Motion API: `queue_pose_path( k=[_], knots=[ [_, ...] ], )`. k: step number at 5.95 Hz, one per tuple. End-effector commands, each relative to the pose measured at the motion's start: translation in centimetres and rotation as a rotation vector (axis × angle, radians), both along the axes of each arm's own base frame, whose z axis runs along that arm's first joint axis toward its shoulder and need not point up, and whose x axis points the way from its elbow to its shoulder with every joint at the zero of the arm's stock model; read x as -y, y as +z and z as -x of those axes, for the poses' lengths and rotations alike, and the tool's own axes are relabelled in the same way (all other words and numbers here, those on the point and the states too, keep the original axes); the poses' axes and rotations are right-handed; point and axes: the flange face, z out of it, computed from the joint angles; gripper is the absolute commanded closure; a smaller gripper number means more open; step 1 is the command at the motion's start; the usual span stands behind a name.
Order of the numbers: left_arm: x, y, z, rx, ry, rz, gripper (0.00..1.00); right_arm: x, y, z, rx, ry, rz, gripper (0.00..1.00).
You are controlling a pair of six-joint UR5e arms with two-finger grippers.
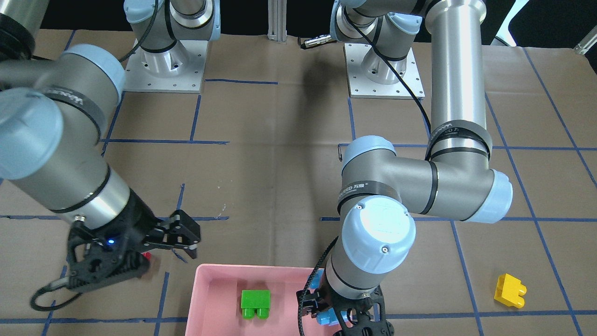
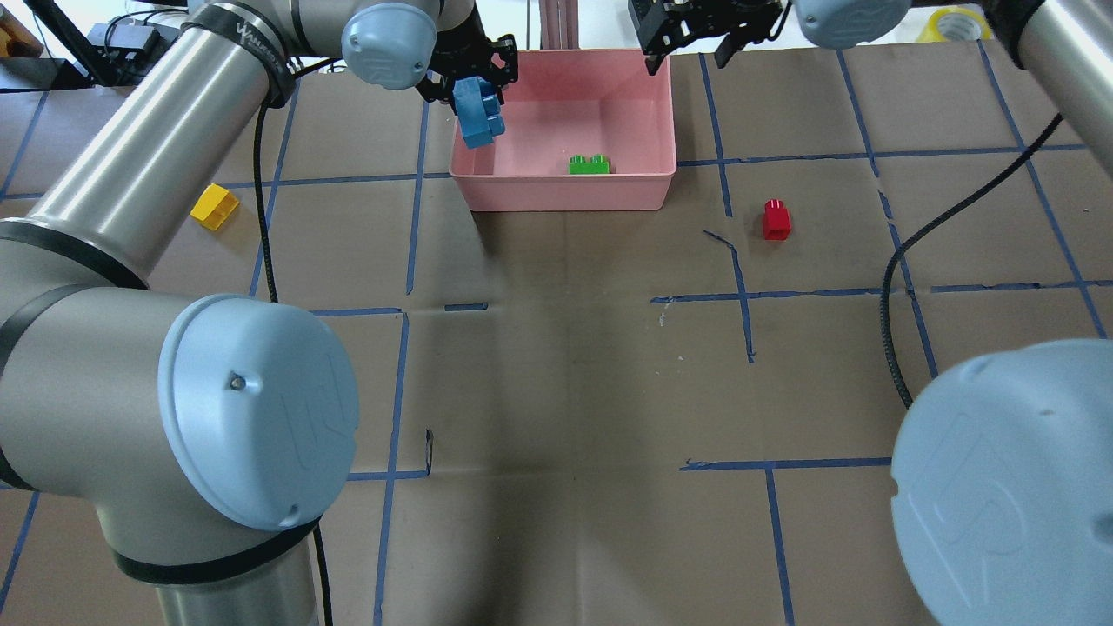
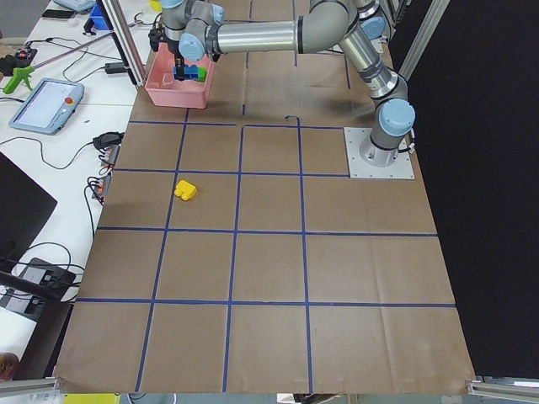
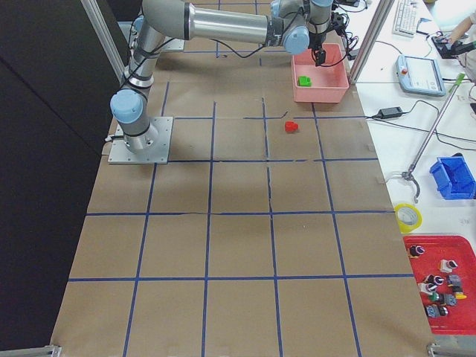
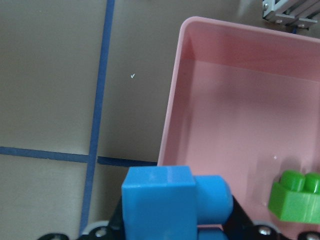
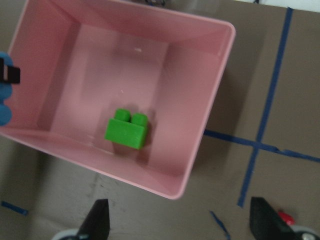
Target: Put all blocks into box
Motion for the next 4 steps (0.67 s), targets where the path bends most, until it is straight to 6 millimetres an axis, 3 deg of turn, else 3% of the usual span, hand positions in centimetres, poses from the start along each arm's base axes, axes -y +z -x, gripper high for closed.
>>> queue_pose_path(
  k=[1, 2, 3, 4],
  knots=[
    [1.0, -0.1, 1.6, -0.04, 0.051, 0.141, 0.05, -3.4, 1.4, 7.2, -0.163, 0.051, -0.041, 0.0],
    [1.5, -0.2, 1.7, -0.051, 0.056, 0.185, 0.02, -6.7, -2.0, 8.8, -0.159, 0.021, -0.102, 0.02],
    [1.3, 0.8, 1.0, -0.051, 0.052, 0.178, 0.02, -8.9, -5.5, 8.6, -0.165, -0.015, -0.029, 0.01],
    [1.7, 2.7, -3.6, -0.025, 0.046, 0.141, 0.02, -10.0, -8.7, 8.5, -0.165, -0.094, 0.023, 0.01]
  ],
)
